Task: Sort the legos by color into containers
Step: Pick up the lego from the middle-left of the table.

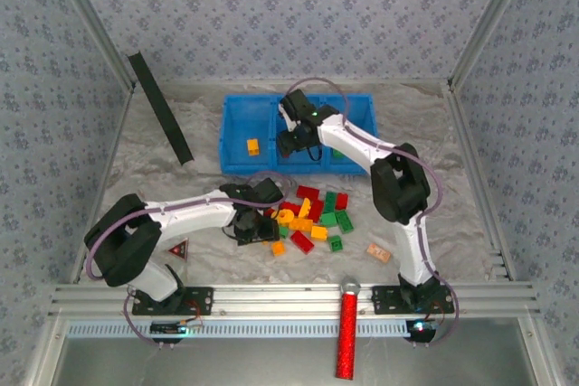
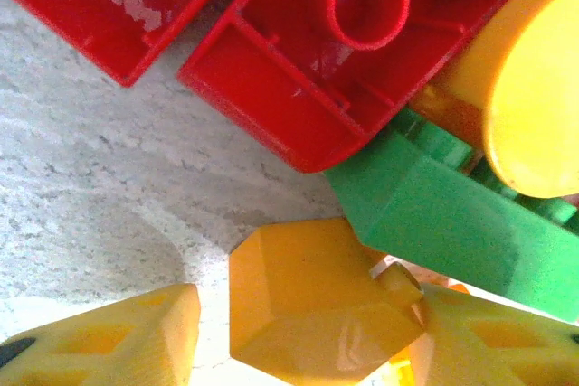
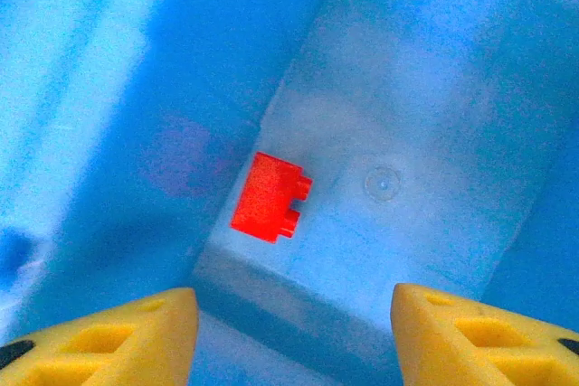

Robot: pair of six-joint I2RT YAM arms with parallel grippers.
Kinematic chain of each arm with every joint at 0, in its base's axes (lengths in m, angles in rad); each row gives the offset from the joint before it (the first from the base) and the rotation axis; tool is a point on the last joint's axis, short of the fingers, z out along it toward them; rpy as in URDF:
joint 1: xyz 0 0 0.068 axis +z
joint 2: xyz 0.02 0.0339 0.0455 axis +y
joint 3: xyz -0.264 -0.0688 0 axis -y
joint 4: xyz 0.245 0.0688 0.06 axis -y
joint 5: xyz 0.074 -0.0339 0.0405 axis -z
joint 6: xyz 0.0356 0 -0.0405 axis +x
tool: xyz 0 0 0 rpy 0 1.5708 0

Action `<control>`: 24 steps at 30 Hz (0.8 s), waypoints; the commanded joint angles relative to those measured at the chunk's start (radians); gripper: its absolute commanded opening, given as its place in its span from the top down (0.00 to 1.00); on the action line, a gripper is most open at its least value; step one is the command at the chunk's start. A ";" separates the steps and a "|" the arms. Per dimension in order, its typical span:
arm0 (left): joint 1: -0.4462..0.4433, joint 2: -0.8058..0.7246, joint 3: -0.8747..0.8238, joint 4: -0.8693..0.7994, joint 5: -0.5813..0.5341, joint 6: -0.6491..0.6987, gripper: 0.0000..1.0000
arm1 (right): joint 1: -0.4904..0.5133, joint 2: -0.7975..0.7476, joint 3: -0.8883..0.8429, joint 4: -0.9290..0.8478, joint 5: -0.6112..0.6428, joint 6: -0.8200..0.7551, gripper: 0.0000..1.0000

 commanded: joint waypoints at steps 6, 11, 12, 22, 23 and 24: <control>-0.006 0.007 0.001 -0.012 -0.036 0.020 0.62 | 0.026 -0.173 -0.017 -0.059 -0.015 -0.022 0.39; -0.006 0.000 -0.016 -0.009 -0.028 0.022 0.71 | 0.029 -0.323 -0.184 -0.070 0.011 0.005 0.39; -0.005 -0.004 -0.018 -0.013 -0.027 0.024 0.72 | 0.029 -0.359 -0.226 -0.073 0.018 0.017 0.39; 0.028 -0.127 0.002 -0.147 -0.022 0.069 0.75 | 0.112 -0.694 -0.701 -0.082 -0.007 0.208 0.41; 0.043 -0.143 0.011 -0.159 -0.019 0.078 0.75 | 0.130 -0.713 -0.735 -0.078 -0.008 0.226 0.41; 0.063 -0.161 0.026 -0.169 -0.015 0.087 0.75 | 0.160 -0.736 -0.770 -0.073 -0.005 0.242 0.41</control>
